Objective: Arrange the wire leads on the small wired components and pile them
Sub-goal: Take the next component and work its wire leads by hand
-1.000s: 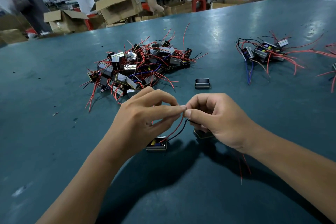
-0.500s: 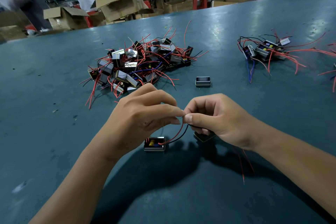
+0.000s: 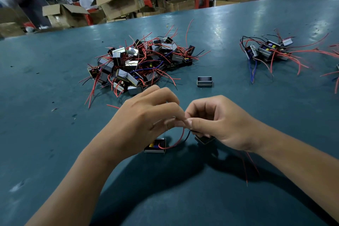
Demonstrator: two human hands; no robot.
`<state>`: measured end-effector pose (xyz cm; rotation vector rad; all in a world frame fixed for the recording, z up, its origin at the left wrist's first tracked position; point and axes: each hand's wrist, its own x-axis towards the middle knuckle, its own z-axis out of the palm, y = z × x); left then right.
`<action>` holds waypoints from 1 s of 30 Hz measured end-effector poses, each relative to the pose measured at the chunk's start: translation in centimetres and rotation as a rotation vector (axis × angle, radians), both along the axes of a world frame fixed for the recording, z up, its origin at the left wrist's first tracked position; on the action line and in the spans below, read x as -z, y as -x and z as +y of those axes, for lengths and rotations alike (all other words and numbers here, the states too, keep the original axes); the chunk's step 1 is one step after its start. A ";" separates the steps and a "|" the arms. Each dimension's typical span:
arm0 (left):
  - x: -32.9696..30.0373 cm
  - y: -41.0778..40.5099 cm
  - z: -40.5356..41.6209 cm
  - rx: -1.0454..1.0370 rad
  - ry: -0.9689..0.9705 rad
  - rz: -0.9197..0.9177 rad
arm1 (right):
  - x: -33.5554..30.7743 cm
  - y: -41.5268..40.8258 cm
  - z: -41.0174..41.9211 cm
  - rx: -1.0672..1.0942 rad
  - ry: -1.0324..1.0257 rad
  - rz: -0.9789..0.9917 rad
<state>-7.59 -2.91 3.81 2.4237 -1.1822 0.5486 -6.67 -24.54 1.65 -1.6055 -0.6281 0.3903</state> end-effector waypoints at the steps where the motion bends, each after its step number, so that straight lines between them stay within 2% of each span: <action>1: 0.1 0.0 -0.1 -0.013 0.024 0.040 | 0.0 0.0 0.0 0.004 -0.001 -0.007; 7: 0.1 0.3 -0.7 -0.023 0.168 0.325 | 0.3 0.0 0.0 0.081 0.016 -0.128; 16: 1.0 0.7 -2.4 -0.200 0.409 0.723 | 0.9 -0.2 0.0 0.229 0.125 -0.356; 19: 1.3 0.8 -3.0 -0.271 0.496 0.795 | 1.0 -0.1 0.1 0.245 0.133 -0.364; 21: 1.5 0.7 -3.1 -0.286 0.545 0.772 | 1.0 -0.3 0.2 0.261 0.107 -0.332; 23: 1.6 0.5 -2.9 -0.268 0.575 0.766 | 0.9 -0.5 0.3 0.280 0.081 -0.297; 27: 1.8 0.4 -2.3 -0.152 0.555 0.925 | 1.2 -0.9 0.1 0.314 0.086 -0.264; 30: 2.1 0.3 -2.3 -0.152 0.587 0.933 | 1.3 -1.2 0.0 0.304 0.097 -0.229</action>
